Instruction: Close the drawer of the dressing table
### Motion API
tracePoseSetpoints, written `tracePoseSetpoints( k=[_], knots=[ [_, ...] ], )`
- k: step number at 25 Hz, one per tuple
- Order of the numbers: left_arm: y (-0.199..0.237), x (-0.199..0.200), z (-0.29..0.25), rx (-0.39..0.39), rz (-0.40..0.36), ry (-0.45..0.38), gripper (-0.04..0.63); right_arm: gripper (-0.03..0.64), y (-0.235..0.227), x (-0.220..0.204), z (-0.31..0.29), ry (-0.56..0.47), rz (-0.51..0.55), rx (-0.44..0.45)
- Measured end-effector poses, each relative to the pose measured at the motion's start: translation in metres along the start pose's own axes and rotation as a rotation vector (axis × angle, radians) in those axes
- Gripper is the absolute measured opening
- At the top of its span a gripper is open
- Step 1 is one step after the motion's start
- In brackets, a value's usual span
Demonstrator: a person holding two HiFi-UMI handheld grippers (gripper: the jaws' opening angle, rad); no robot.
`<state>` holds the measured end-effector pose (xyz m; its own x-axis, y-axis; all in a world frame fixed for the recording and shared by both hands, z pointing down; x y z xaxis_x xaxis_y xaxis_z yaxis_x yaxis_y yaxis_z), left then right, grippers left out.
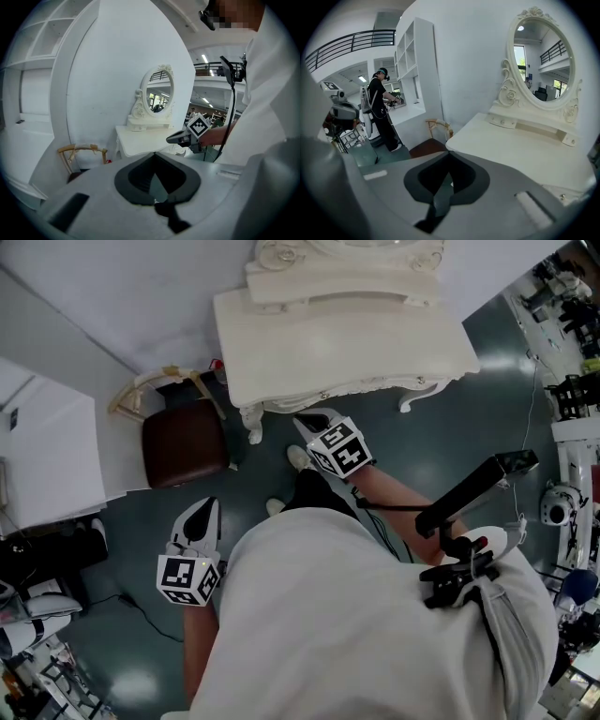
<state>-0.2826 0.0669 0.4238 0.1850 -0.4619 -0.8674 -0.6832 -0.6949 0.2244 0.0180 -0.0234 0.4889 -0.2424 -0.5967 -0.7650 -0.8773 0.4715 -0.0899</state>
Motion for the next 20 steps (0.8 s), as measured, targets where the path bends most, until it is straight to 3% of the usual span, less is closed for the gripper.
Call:
tracePoseSetpoints(
  k=[20],
  knots=[
    [-0.016,0.001,-0.034,-0.094,-0.037,0.019,0.003,0.000,-0.016,-0.021,0.034,-0.007,-0.003,-0.067]
  ],
)
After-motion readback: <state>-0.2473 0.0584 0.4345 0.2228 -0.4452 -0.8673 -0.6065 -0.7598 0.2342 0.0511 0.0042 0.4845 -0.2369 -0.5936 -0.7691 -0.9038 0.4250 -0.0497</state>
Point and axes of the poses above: the fingertips, and each gripper's own axes: z backward along the fingers, y to its left, x out of its top, the point moved 8 cm from there along z, backward along the fingers, and after that the axes turned 1 degree about -z, right-handed, at the moved point
